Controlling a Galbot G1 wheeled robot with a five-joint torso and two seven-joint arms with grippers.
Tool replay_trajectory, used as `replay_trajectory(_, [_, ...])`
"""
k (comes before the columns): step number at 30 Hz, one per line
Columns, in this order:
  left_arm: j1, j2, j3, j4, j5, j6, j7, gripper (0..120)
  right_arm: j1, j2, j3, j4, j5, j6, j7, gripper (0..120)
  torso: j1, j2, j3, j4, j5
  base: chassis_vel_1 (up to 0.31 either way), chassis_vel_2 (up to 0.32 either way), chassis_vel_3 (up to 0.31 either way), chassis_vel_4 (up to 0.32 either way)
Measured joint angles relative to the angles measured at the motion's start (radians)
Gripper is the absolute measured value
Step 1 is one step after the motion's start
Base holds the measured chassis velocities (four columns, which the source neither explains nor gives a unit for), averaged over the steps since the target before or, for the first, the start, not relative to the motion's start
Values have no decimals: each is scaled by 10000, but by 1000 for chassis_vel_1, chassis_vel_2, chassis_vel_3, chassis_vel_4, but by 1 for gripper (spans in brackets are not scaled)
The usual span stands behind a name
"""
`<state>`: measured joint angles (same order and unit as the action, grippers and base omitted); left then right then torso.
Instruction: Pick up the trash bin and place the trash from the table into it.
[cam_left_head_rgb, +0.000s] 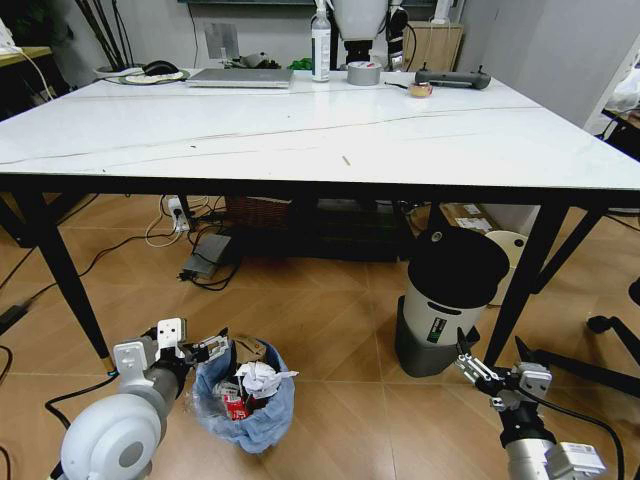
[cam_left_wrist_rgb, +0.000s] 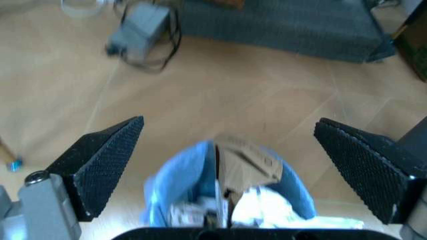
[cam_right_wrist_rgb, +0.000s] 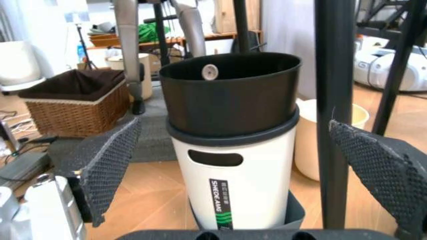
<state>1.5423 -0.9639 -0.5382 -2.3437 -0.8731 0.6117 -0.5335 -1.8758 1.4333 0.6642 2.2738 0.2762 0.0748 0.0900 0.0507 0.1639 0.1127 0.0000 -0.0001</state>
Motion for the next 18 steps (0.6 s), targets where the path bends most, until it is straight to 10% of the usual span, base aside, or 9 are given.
replay_trajectory(5, [420,-37,-325,33,2031,-1142,1521,100,-67,169,16,221,146,-163,221,100,0,0,0,-1,0,0,0,0,0])
replay_trajectory(11, [1802,-585,-1210,424,4951,-4332,4219,100,-185,373,-188,479,292,-317,649,100,0,0,0,-1,-3,0,0,0,0])
replay_trajectory(18, [3138,-1102,-2375,210,5453,-4978,5381,100,-265,405,-260,696,138,-517,670,100,0,0,0,2,1,0,0,0,0])
